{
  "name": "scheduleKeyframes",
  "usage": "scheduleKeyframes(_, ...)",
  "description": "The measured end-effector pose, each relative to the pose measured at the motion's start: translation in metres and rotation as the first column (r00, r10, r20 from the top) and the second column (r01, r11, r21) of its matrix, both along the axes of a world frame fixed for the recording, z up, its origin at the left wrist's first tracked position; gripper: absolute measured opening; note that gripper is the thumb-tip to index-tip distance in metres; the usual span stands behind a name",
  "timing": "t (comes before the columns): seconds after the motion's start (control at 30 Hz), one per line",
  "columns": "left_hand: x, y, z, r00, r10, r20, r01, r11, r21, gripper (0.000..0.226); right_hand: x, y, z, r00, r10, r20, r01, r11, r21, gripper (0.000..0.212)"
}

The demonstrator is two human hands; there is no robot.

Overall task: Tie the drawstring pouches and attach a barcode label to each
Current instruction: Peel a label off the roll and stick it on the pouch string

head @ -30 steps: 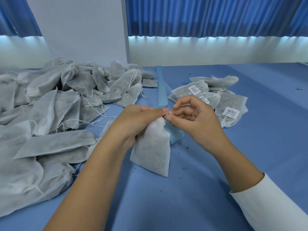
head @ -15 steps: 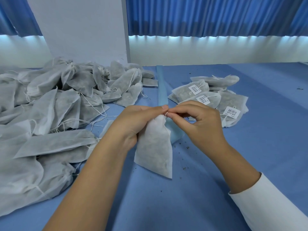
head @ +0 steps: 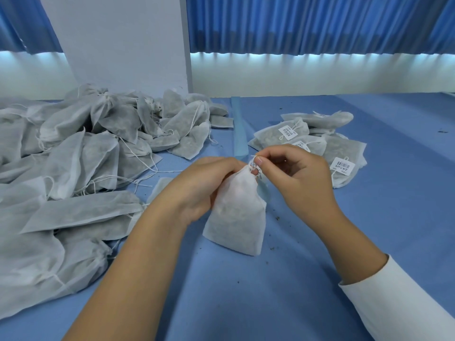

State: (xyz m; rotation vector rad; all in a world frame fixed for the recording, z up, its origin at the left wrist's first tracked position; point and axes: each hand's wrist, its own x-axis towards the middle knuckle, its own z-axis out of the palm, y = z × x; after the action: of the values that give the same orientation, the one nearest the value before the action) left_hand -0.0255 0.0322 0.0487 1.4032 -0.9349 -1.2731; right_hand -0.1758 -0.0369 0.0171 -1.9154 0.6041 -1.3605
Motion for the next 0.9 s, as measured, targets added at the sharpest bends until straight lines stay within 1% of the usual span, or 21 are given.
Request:
scheduleKeyframes(0.03,-0.0005,0.0004,0.0005,1.0,-0.005,0.009,0.006,1.0,-0.006,0.014,-0.0001,-0.0001,0.0002,1.0,-0.005,0.006,0.005,1.0,0.005,0.015)
scheduleKeyframes(0.13,-0.0004,0.0005,-0.0001,0.999,-0.027,0.032,0.028,0.999,-0.03,0.029,0.0,-0.0006,0.0006,1.0,-0.01,0.014,0.01,1.0,0.019,0.016)
scheduleKeyframes(0.3,0.0021,-0.0014,-0.0028,0.999,-0.031,0.03,0.033,0.998,-0.059,0.04,-0.0002,0.001,0.0027,0.999,-0.022,0.026,0.021,0.999,0.025,0.02)
scheduleKeyframes(0.4,0.0035,-0.0026,-0.0043,0.999,-0.05,-0.021,0.048,0.996,-0.076,0.033,-0.0006,0.0016,0.0039,0.999,-0.029,0.026,0.028,0.999,0.024,0.02)
scheduleKeyframes(0.47,0.0053,-0.003,-0.0057,0.993,-0.07,-0.097,0.063,0.996,-0.068,0.028,-0.0012,0.0014,0.0043,0.999,-0.046,0.014,0.045,0.999,0.007,0.017)
scheduleKeyframes(0.53,0.0057,-0.0027,-0.0068,0.975,-0.109,-0.192,0.099,0.993,-0.057,0.03,-0.002,0.0013,0.0043,0.998,-0.065,0.001,0.065,0.998,-0.024,0.014)
scheduleKeyframes(0.67,0.0059,-0.003,-0.0064,0.92,-0.163,-0.357,0.156,0.987,-0.049,0.028,-0.0018,0.0014,0.0028,0.994,-0.101,-0.036,0.096,0.987,-0.131,0.008)
scheduleKeyframes(0.73,0.0067,-0.0034,-0.0058,0.914,-0.17,-0.368,0.162,0.985,-0.055,0.026,-0.0015,0.0012,0.0023,0.992,-0.119,-0.039,0.11,0.979,-0.174,0.008)
scheduleKeyframes(0.83,0.0073,-0.0043,-0.0058,0.942,-0.156,-0.298,0.146,0.988,-0.055,0.014,-0.0021,0.0003,0.0027,0.99,-0.138,-0.03,0.13,0.973,-0.191,0.009)
scheduleKeyframes(0.9,0.0072,-0.0048,-0.0065,0.958,-0.14,-0.252,0.128,0.99,-0.063,0.011,-0.0027,-0.0003,0.0027,0.989,-0.148,-0.025,0.14,0.969,-0.203,0.009)
